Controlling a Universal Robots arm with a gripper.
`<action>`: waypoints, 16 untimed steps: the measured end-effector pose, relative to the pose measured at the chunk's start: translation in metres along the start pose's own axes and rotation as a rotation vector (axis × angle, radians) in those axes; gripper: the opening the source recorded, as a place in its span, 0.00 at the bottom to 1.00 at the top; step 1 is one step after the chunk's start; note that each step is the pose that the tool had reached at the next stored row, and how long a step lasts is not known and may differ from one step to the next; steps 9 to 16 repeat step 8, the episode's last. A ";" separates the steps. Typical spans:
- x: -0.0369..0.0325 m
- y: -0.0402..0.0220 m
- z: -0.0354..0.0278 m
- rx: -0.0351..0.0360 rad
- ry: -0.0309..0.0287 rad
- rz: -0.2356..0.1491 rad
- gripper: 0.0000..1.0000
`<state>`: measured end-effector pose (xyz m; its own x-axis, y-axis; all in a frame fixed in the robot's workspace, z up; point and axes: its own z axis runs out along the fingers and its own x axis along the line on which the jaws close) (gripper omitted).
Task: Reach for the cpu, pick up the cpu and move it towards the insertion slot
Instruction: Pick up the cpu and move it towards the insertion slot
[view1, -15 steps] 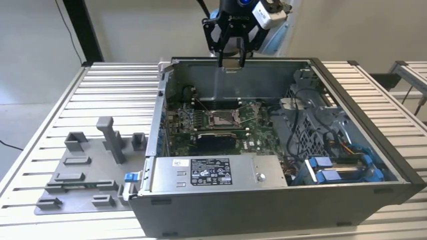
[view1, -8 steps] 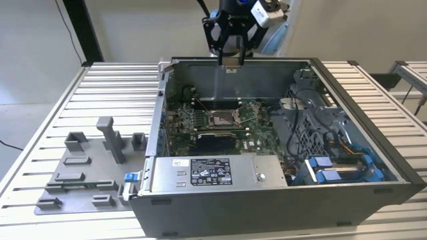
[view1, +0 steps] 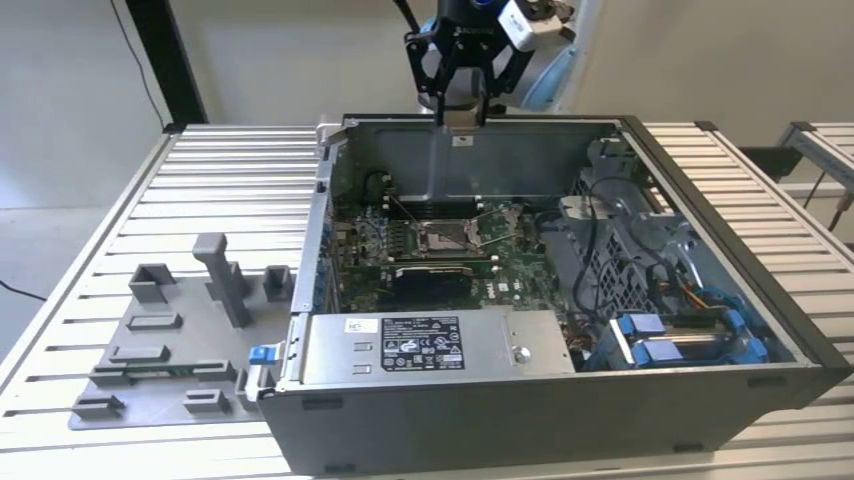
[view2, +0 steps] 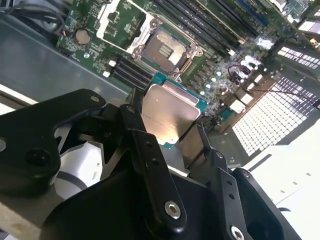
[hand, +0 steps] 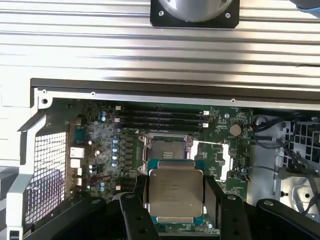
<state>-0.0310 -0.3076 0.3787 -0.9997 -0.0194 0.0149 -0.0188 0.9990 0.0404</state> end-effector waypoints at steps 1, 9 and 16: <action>0.0000 0.0003 0.0001 -0.0001 -0.0003 0.007 0.00; 0.0000 0.0004 0.0002 -0.0002 -0.0006 0.012 0.00; 0.0000 0.0004 0.0002 -0.0002 -0.0006 0.012 0.00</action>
